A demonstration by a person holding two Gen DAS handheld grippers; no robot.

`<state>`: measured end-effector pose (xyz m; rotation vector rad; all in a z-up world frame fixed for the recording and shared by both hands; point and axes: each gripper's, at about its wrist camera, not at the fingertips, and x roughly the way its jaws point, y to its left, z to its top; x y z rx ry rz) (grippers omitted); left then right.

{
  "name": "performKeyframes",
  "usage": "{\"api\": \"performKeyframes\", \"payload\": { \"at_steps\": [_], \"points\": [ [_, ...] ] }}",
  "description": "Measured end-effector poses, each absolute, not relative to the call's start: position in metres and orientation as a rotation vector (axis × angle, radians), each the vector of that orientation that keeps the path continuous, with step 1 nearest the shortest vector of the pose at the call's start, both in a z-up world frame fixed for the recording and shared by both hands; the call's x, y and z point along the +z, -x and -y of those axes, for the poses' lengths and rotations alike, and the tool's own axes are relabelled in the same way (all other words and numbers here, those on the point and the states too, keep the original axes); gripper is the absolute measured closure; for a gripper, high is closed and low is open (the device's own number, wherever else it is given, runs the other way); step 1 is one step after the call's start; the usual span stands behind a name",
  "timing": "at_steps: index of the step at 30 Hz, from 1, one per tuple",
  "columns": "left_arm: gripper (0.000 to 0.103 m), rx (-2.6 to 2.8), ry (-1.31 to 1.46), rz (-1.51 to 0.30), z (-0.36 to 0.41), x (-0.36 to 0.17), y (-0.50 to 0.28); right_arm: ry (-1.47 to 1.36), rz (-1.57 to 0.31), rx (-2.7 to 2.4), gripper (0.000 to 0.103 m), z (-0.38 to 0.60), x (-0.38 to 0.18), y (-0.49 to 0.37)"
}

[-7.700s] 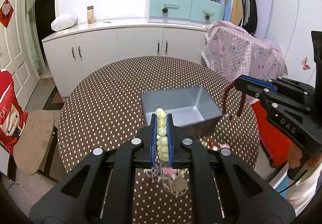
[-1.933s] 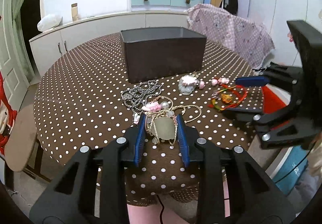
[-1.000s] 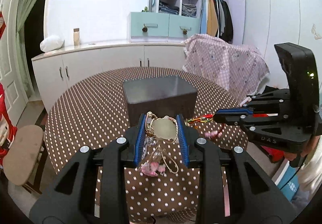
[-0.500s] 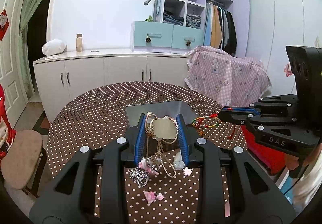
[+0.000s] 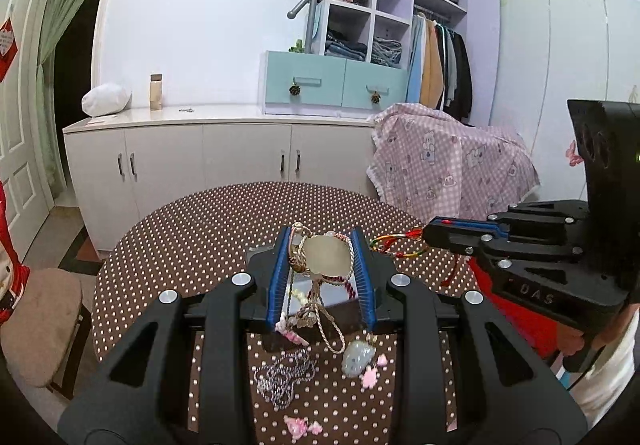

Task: Organize jewelry
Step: 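Lower the pendant chain into the box with the left tool while the right tool drops the red cord in, then withdraw both open tools from the box toward the remaining charms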

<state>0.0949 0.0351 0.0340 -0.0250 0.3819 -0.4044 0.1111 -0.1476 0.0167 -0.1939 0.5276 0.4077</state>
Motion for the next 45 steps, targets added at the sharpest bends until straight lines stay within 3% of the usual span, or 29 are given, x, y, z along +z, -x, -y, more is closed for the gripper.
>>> {"api": "performKeyframes", "payload": {
  "at_steps": [15,16,17,19,21,23,40,45],
  "points": [
    [0.072,-0.38,0.051,-0.436,-0.021,0.029,-0.143,0.182,-0.559,0.406,0.098,0.144,0.019,-0.14],
    [0.07,-0.388,0.043,-0.449,-0.02,0.027,-0.147,0.18,-0.56,0.409,0.098,0.144,0.019,-0.142],
    [0.054,-0.386,0.031,-0.472,-0.019,0.024,-0.15,0.181,-0.567,0.406,0.095,0.145,0.017,-0.144],
    [0.037,-0.375,0.029,-0.492,-0.02,0.019,-0.153,0.185,-0.583,0.4,0.084,0.146,0.013,-0.149],
    [0.036,-0.377,0.011,-0.498,-0.021,0.016,-0.153,0.184,-0.6,0.386,0.068,0.149,0.008,-0.153],
    [0.036,-0.352,-0.004,-0.506,-0.023,0.013,-0.153,0.173,-0.615,0.374,0.061,0.153,0.002,-0.156],
    [0.036,-0.34,-0.021,-0.547,-0.035,-0.004,-0.148,0.162,-0.677,0.342,0.06,0.161,-0.016,-0.155],
    [0.036,-0.361,-0.047,-0.555,-0.036,-0.012,-0.137,0.161,-0.685,0.34,0.054,0.166,-0.02,-0.149]
  ]
}}
